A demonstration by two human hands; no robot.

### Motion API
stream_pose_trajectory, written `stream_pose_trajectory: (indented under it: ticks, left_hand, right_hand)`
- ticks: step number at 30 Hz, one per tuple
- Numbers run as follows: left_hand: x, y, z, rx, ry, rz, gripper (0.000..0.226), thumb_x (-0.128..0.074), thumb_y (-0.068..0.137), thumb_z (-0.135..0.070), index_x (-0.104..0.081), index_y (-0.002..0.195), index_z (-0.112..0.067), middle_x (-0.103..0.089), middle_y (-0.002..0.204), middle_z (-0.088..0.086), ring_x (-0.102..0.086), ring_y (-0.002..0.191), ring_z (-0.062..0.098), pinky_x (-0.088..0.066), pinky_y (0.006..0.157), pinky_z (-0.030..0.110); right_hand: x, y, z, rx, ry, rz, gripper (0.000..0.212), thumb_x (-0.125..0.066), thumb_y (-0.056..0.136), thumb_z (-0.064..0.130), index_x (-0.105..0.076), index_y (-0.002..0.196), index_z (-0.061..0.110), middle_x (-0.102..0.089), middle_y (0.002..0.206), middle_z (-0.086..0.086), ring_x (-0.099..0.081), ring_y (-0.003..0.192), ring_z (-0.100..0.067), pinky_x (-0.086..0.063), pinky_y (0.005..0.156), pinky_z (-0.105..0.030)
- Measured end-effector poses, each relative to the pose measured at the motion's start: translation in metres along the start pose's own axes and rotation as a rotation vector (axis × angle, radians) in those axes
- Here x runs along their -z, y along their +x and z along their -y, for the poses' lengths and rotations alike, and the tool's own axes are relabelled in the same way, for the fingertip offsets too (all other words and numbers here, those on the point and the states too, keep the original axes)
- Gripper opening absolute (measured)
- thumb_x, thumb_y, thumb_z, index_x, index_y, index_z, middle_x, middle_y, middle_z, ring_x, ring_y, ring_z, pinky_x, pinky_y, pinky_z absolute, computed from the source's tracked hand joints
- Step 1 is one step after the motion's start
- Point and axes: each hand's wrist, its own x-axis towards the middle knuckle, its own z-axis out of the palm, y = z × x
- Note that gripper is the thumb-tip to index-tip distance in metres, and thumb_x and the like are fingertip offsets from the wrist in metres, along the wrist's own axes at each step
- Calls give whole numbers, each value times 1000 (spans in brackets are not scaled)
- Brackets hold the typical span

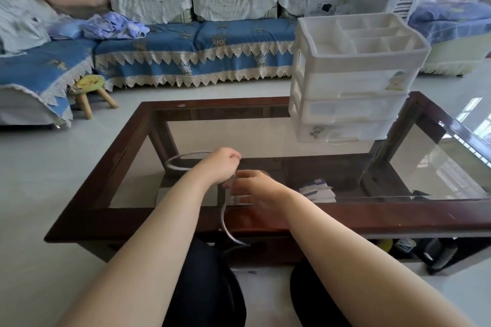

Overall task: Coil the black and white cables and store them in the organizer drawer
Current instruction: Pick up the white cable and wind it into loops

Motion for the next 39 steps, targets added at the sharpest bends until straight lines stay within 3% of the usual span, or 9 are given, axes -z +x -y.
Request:
stream_pose_trajectory:
  ticks: [2,5,8,13,20,24,30,33,39]
  left_hand:
    - [-4,1,-10,-59,-59,-46,37,-36,103,-34,-50,136,-24,-54,137,2,-53,119,20,-43,95,34]
    - [-12,1,-4,-143,53,-285,45,-45,99,-43,-42,140,-25,-40,148,0,-52,124,21,-46,96,37]
    - [-18,0,20,-177,125,-506,57,-56,94,-41,-37,144,-21,-40,147,5,-48,128,24,-45,94,35]
    - [-10,3,40,-6,31,-418,35,-54,95,-42,-65,112,-14,-61,112,6,-57,103,23,-44,78,31]
    - [9,-6,45,-68,-1129,65,22,-62,83,-36,-67,75,-15,-71,83,5,-68,92,22,-44,102,43]
    - [13,-5,40,-203,-1555,187,32,-49,93,-38,-64,82,-13,-55,67,-2,-57,60,11,-56,74,32]
    - [17,1,28,-228,-1850,110,37,-39,101,-31,-65,108,-5,-42,64,-8,-35,45,4,-42,51,16]
    - [20,2,27,-229,-1979,41,30,-38,98,-22,-64,90,-9,-35,57,-7,-30,43,5,-35,43,15]
    - [23,6,28,-214,-1872,-253,35,-33,102,-26,-58,81,-12,-33,57,-6,-26,46,8,-27,44,20]
  right_hand:
    - [-6,-4,4,84,134,-101,11,-54,94,16,-60,97,7,-61,74,-7,-62,64,-17,-55,70,-35]
    - [4,-7,11,206,154,-413,27,-45,99,31,-57,81,14,-43,56,1,-38,41,-9,-37,41,-26]
    - [23,-15,19,243,216,-376,32,-39,101,36,-60,86,16,-38,53,5,-31,41,-9,-29,37,-21]
    - [47,-26,28,316,402,-302,30,-38,103,31,-58,91,13,-34,49,7,-24,39,-8,-22,36,-18]
    - [75,-20,28,170,562,-736,25,-37,102,28,-49,84,16,-37,57,2,-31,38,-8,-26,33,-20]
    - [75,-13,26,34,514,-772,25,-35,102,25,-48,83,16,-36,58,1,-29,37,-8,-23,31,-17]
    - [77,-9,26,-59,612,-776,20,-40,100,21,-47,83,15,-34,60,2,-26,35,-7,-19,30,-15]
    - [82,-11,26,-78,416,-778,11,-44,98,19,-51,97,11,-39,63,0,-31,45,-10,-25,33,-19]
    - [74,-13,21,-29,-842,-481,21,-56,91,38,-55,89,18,-59,80,2,-58,79,-21,-45,65,-31]
